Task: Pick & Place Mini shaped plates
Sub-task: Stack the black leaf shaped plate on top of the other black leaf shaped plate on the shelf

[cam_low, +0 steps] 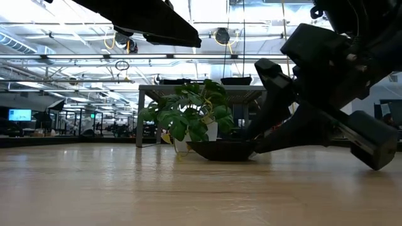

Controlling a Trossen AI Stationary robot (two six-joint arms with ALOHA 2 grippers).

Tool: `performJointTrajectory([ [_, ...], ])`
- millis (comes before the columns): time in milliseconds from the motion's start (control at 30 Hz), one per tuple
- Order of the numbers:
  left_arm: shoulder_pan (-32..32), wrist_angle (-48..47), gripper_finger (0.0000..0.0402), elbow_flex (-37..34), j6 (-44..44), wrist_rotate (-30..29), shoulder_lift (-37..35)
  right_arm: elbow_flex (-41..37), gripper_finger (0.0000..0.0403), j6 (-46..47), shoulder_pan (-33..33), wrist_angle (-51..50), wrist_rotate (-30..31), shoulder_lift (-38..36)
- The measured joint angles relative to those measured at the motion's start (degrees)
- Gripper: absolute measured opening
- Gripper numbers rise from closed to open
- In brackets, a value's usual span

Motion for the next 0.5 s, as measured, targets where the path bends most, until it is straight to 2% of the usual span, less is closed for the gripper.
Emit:
performJointTrajectory([
  [200, 0.00, 0.00, 0.0195, 0.00, -0.01, 0.00, 0.00, -0.07, 0.0055, 0.78, -0.87, -0.24, -0.56, 0.07],
  [367, 0.00, 0.00, 0.0192, 0.00, -0.01, 0.00, 0.00, -0.11, 0.0007, 0.93, -1.74, 0.01, -6.56, 0.13],
  [500, 0.00, 0.00, 0.0189, 0.00, -0.01, 0.00, 0.00, -0.16, 0.0005, 0.77, -1.64, 0.64, -11.02, -0.21],
])
